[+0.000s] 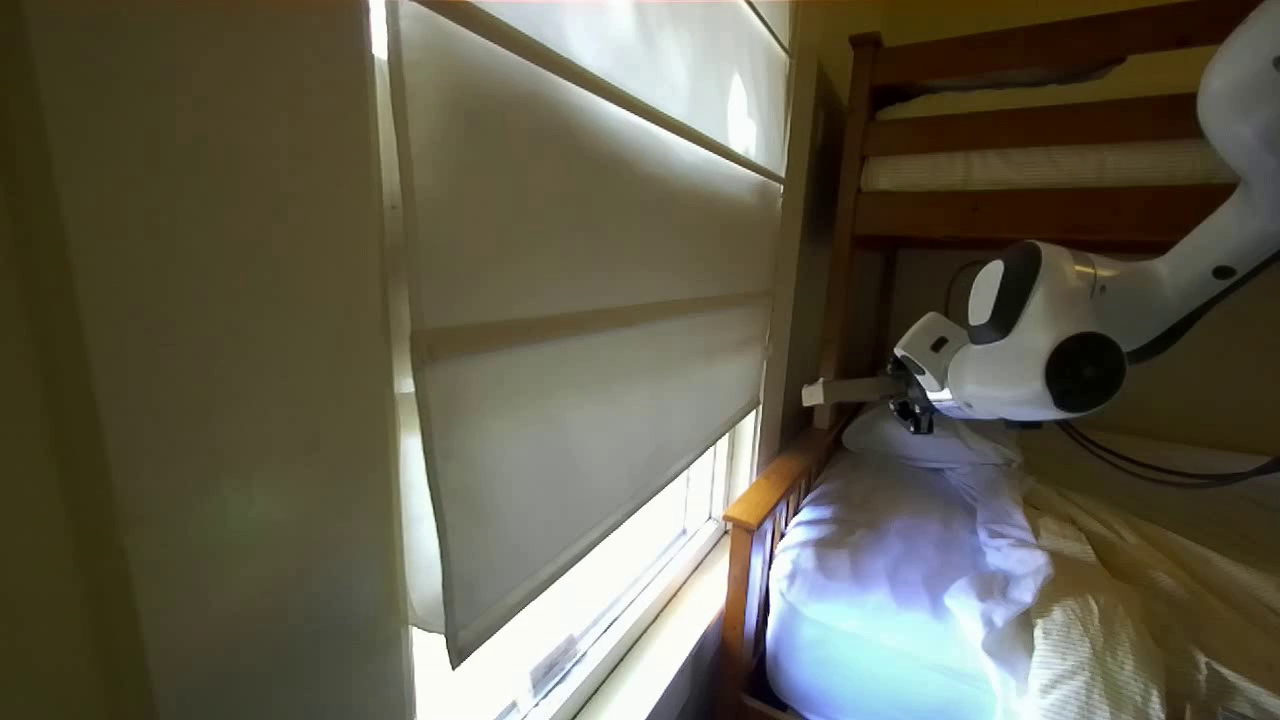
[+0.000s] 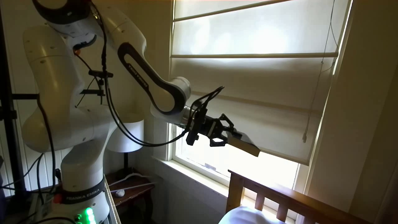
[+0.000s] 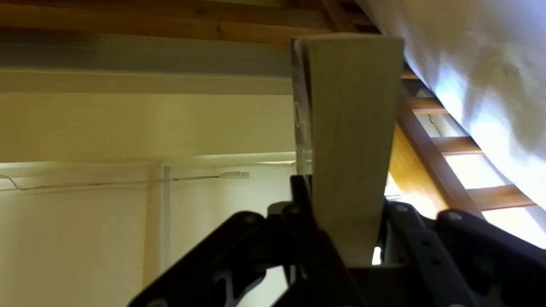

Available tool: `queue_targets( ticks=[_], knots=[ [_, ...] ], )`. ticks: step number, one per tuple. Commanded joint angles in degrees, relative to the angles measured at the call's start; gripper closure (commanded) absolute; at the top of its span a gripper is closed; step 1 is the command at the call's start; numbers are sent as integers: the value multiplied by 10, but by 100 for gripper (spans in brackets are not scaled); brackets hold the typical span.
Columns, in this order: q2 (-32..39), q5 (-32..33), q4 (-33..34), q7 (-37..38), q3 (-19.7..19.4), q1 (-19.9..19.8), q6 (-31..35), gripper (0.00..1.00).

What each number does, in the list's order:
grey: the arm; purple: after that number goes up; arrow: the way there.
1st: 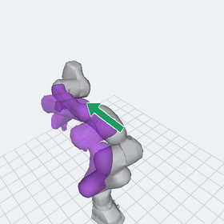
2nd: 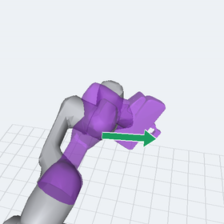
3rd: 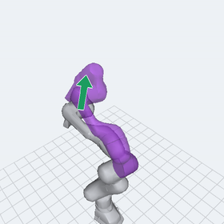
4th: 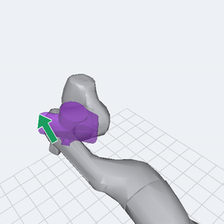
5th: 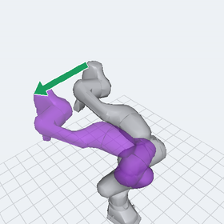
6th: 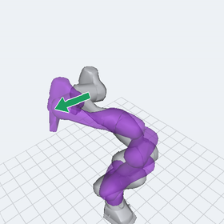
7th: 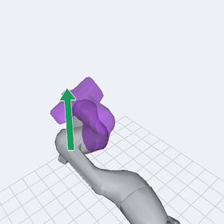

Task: Take the book off of the bed

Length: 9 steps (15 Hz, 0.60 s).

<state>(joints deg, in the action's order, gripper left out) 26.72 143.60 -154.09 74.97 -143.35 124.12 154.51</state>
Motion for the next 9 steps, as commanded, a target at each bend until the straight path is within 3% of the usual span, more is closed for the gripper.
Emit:
queue_targets(
  ticks=[1, 2, 3, 6, 9],
  knots=[
    [-28, 2, 44, -124, -115, 38, 54, 91],
    [-25, 1, 65, -124, -63, -24, 81, 91],
    [-31, 1, 77, -153, -76, -31, 95, 91],
    [-60, 1, 123, -233, -67, -81, 129, 91],
    [-102, 1, 176, -315, -65, -74, 143, 91]
  ],
)
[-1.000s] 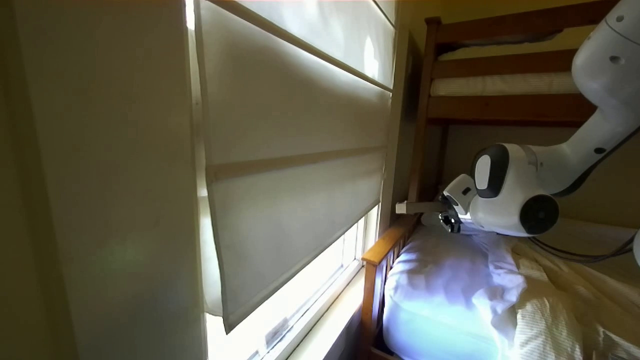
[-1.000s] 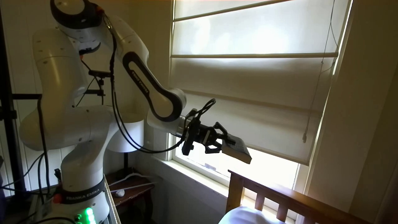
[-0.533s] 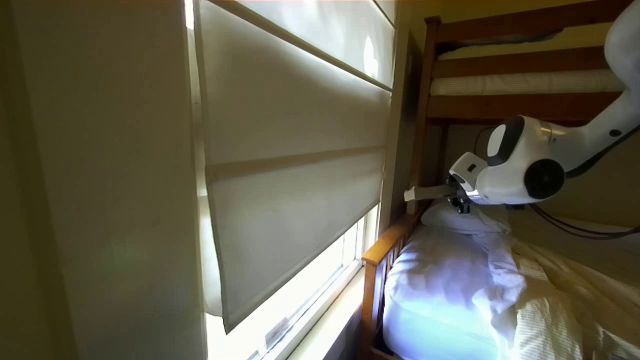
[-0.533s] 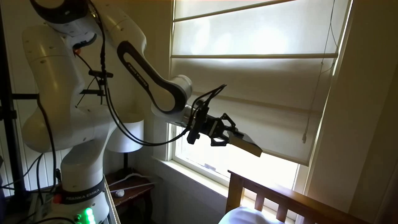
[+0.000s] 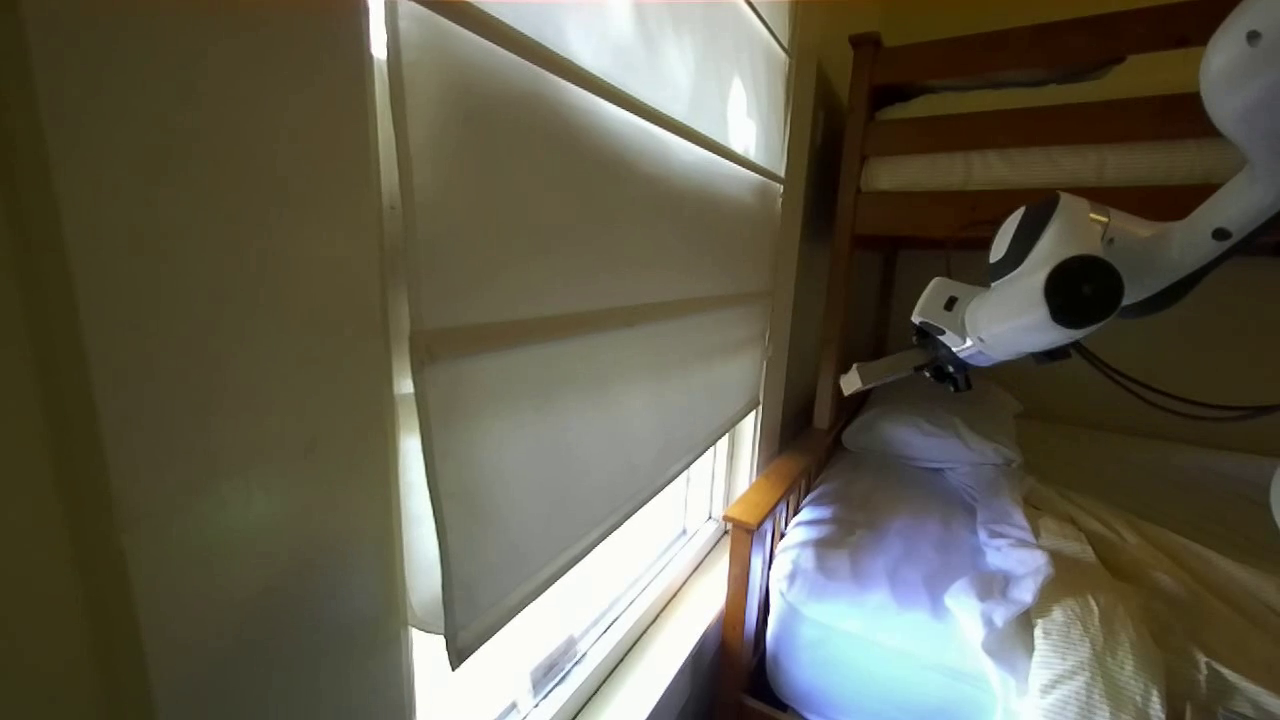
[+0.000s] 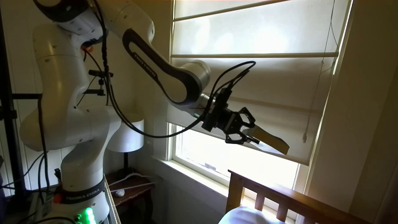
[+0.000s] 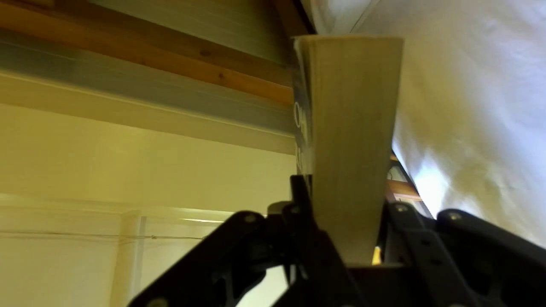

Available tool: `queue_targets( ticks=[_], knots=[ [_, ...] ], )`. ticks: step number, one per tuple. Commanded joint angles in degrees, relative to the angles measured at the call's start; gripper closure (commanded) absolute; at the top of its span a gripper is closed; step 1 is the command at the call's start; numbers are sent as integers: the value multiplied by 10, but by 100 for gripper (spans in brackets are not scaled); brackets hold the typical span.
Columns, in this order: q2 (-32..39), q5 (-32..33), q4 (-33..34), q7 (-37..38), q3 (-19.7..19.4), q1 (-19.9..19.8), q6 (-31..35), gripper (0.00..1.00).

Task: Take the book off of the bed

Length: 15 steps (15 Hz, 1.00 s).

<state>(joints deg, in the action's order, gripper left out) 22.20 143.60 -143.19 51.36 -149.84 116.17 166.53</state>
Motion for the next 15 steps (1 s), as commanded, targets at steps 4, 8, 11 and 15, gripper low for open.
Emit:
queue_targets(
  ticks=[4, 8, 11, 15],
  knots=[
    [-124, 1, 143, -137, 8, 32, 58, 91],
    [-167, 1, 184, -160, -15, 78, 105, 91],
    [-148, 0, 156, -137, 7, 56, 83, 66],
    [-155, 1, 156, -149, 7, 45, 87, 91]
  ],
)
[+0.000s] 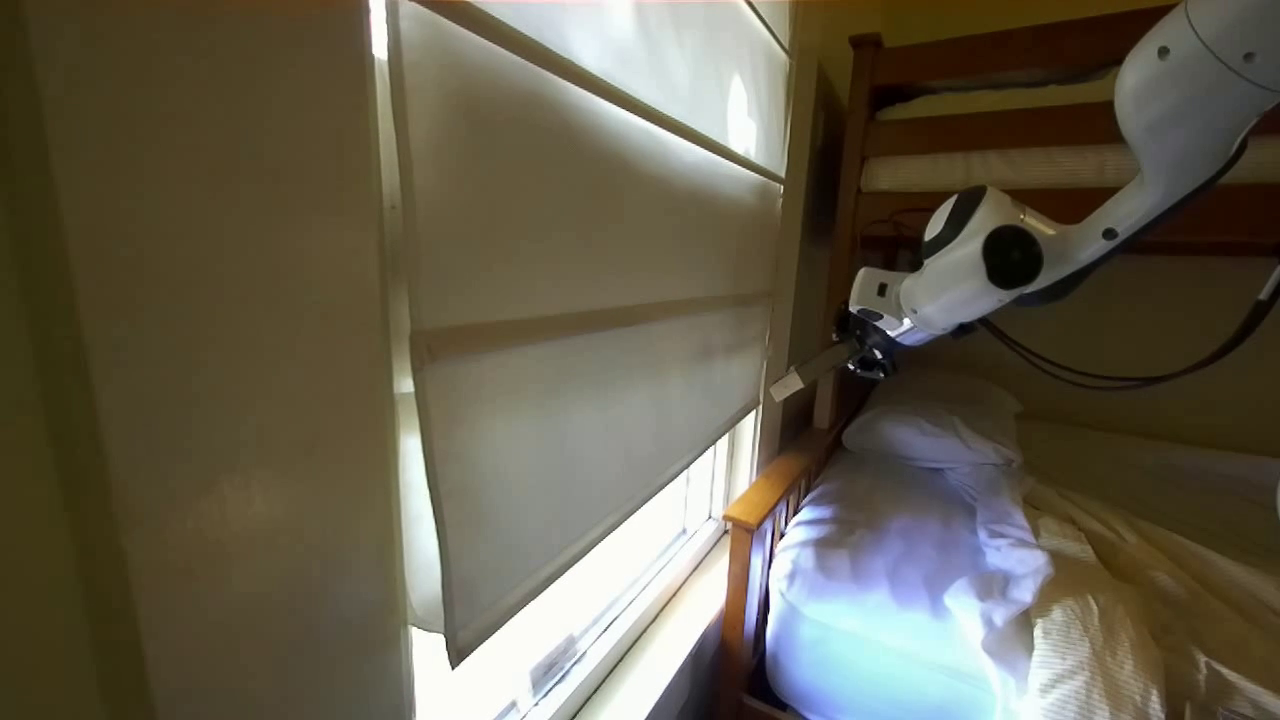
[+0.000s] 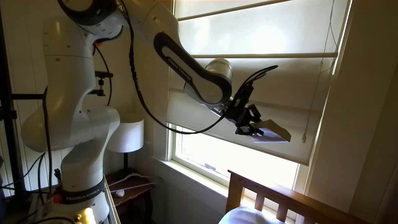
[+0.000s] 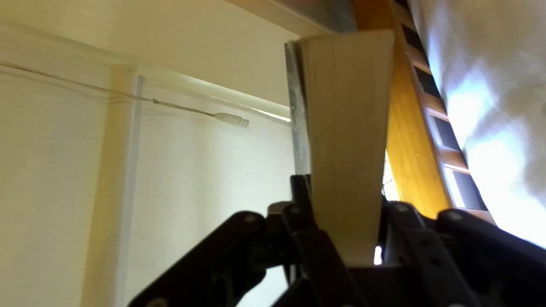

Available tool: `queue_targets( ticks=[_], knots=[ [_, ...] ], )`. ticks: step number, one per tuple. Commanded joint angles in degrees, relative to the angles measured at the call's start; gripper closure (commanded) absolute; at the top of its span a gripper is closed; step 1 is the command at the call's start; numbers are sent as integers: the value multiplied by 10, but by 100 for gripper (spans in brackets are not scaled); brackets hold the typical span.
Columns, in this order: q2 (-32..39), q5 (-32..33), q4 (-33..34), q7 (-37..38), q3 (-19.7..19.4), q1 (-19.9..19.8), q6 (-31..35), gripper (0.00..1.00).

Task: Take the book off of the bed

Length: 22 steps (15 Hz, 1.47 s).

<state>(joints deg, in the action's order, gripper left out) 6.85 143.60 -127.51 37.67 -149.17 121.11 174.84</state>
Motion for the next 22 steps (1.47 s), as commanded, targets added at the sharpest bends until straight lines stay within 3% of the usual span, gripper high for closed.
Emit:
queue_targets(
  ticks=[1, 6, 13, 14, 15, 16, 22],
  knots=[
    [-8, 1, 5, -24, 0, -8, 23, 91],
    [-16, 1, 7, -58, 0, -32, 100, 91],
    [-136, 1, 122, -146, 0, -37, 194, 91],
    [-151, -56, 123, -220, 96, -147, 200, 91],
    [-177, 5, 150, -168, 33, -81, 212, 91],
    [-194, -2, 153, -199, 63, -122, 220, 91],
    [-268, -6, 126, -321, 136, -263, 222, 91]
  ],
)
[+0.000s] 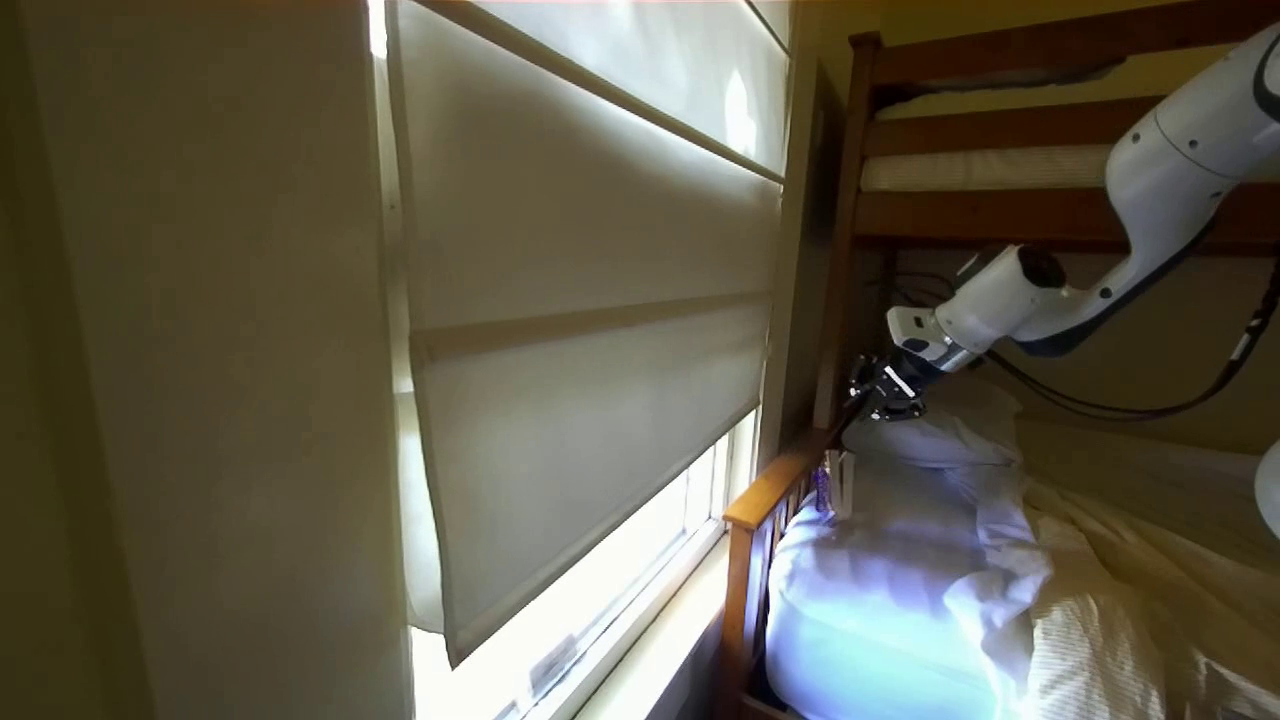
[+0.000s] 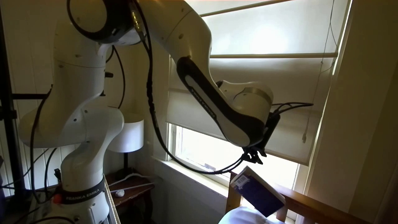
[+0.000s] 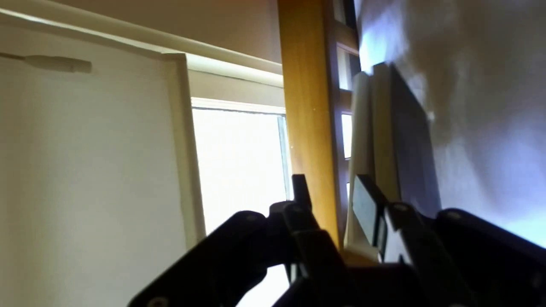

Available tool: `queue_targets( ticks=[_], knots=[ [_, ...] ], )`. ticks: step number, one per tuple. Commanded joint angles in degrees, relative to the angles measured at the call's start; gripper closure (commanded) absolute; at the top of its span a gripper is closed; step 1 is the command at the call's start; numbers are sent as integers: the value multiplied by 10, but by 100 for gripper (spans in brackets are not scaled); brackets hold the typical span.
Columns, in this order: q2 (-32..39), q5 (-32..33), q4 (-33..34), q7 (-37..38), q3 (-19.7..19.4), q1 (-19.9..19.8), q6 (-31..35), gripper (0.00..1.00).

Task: Take the book off of the bed

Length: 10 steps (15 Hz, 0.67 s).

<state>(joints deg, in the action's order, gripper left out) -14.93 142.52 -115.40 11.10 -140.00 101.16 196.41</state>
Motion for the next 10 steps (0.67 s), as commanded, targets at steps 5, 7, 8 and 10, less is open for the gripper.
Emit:
queue_targets(
  ticks=[5, 7, 8, 10],
  knots=[
    [-70, -4, -24, -109, 135, -190, -23, 91],
    [-26, -36, -58, -59, 136, -217, -46, 91],
    [-18, -46, -66, -47, 152, -239, -66, 41],
    [6, -73, -85, -11, 175, -268, -87, 34]
  ],
)
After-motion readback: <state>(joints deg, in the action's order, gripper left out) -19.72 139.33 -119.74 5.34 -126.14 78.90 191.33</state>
